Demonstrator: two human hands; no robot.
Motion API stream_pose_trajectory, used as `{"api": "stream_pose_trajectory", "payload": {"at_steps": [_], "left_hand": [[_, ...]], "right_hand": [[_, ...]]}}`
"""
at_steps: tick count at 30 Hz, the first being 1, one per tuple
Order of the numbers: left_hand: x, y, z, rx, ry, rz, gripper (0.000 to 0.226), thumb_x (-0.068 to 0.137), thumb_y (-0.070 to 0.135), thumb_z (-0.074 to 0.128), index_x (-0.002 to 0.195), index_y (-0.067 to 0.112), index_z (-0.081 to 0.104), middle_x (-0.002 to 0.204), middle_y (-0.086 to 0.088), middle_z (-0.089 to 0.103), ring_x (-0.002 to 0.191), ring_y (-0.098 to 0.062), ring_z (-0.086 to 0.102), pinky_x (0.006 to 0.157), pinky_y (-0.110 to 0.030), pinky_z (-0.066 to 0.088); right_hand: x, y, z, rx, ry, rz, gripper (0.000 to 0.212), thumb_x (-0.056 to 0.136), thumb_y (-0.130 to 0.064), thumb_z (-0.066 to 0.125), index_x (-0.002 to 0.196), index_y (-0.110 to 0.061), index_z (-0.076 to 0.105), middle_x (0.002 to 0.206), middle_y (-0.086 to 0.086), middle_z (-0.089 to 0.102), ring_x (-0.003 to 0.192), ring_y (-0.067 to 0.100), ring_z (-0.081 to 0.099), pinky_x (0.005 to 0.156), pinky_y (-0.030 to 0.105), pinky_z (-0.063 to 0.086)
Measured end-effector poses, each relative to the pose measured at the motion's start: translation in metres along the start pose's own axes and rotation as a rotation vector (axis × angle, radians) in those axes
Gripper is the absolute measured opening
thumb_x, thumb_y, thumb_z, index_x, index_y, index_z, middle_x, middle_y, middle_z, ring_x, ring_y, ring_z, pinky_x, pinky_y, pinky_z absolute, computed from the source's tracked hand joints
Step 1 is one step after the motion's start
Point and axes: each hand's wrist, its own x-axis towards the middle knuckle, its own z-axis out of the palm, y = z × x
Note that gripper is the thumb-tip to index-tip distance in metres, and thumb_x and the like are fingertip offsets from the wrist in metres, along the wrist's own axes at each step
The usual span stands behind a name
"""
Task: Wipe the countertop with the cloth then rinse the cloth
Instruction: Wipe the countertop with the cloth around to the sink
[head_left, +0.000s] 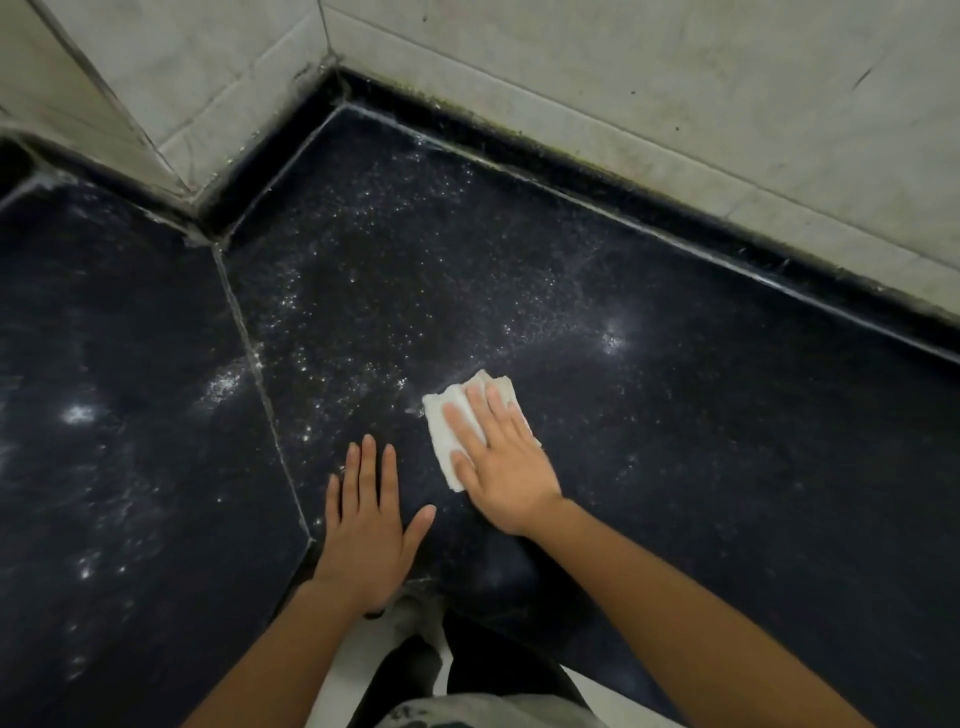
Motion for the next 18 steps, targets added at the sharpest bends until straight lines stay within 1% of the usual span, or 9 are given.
{"api": "stream_pose_trajectory", "payload": {"at_steps": [3,5,7,9,11,14,15,16,18], "left_hand": [[0.000,-0.002,0.001,0.022,0.038,0.008,0.080,0.093,0.064,0.005,0.147,0.005,0.001,0.156,-0.016,0.003,0.143,-0.025,-0.010,0.112,-0.041,-0.003],[0.000,-0.002,0.001,0.026,0.051,0.014,0.080,0.092,0.065,0.002,0.148,0.007,-0.003,0.156,-0.015,-0.002,0.143,-0.022,-0.019,0.113,-0.040,-0.008],[-0.001,-0.002,0.001,0.039,0.064,0.009,0.078,0.094,0.063,0.006,0.148,0.006,0.002,0.156,-0.017,0.004,0.143,-0.022,-0.013,0.113,-0.040,-0.005],[0.000,-0.002,0.000,0.046,0.049,0.001,0.076,0.096,0.060,0.011,0.148,0.004,0.008,0.154,-0.019,0.012,0.143,-0.025,-0.003,0.113,-0.041,-0.002],[0.000,-0.002,0.000,0.052,0.047,0.003,0.075,0.097,0.059,0.013,0.148,0.004,0.011,0.154,-0.019,0.015,0.143,-0.027,0.001,0.112,-0.041,0.000],[0.000,-0.002,-0.001,0.039,0.049,-0.003,0.075,0.097,0.059,0.013,0.148,0.004,0.012,0.155,-0.018,0.014,0.144,-0.027,0.001,0.112,-0.040,0.000],[0.000,-0.002,-0.001,0.038,0.051,-0.002,0.075,0.096,0.059,0.014,0.148,0.004,0.012,0.155,-0.018,0.014,0.144,-0.027,0.001,0.113,-0.040,0.000],[0.000,-0.001,0.000,0.041,0.055,0.001,0.075,0.096,0.059,0.014,0.148,0.004,0.012,0.155,-0.018,0.014,0.144,-0.027,0.001,0.113,-0.040,0.000],[0.000,-0.002,0.000,0.033,0.051,-0.002,0.076,0.096,0.060,0.013,0.148,0.004,0.011,0.155,-0.017,0.013,0.144,-0.028,0.001,0.113,-0.040,-0.002]], "right_hand": [[-0.004,0.035,-0.012,-0.069,0.005,-0.115,0.057,0.099,-0.044,0.013,0.152,-0.023,0.007,0.158,0.000,-0.004,0.147,0.019,-0.009,0.117,0.033,-0.007],[-0.007,0.073,-0.020,-0.118,-0.010,-0.036,0.062,0.095,-0.054,-0.002,0.149,-0.024,-0.001,0.157,0.000,-0.006,0.147,0.021,-0.007,0.119,0.036,-0.004],[-0.008,0.118,-0.029,-0.137,0.019,0.151,0.070,0.089,-0.059,-0.014,0.148,-0.023,-0.006,0.158,0.003,-0.008,0.147,0.023,-0.009,0.119,0.039,-0.002],[-0.006,0.151,-0.042,-0.103,0.084,0.371,0.074,0.088,-0.055,-0.007,0.152,-0.018,-0.002,0.159,0.008,-0.008,0.147,0.024,-0.010,0.119,0.039,-0.004],[0.003,0.162,-0.056,-0.024,0.128,0.610,0.068,0.094,-0.047,0.005,0.153,-0.013,0.002,0.160,0.014,-0.005,0.147,0.026,-0.011,0.119,0.041,-0.003],[0.031,0.125,-0.067,-0.016,0.098,0.848,0.055,0.103,-0.028,0.016,0.152,-0.008,0.002,0.158,0.023,-0.004,0.145,0.038,-0.010,0.117,0.049,-0.005],[0.038,0.104,-0.068,-0.084,0.050,0.848,0.054,0.103,-0.025,0.015,0.151,-0.007,0.001,0.157,0.026,-0.003,0.143,0.044,-0.008,0.116,0.054,-0.004],[0.044,0.082,-0.062,-0.174,0.018,0.767,0.054,0.102,-0.024,0.015,0.151,-0.006,0.001,0.156,0.028,-0.002,0.142,0.049,-0.005,0.114,0.058,-0.002],[0.046,0.037,-0.047,-0.307,0.019,0.456,0.054,0.101,-0.025,0.018,0.152,-0.010,0.006,0.156,0.027,0.000,0.140,0.052,-0.004,0.112,0.062,-0.002]]}}
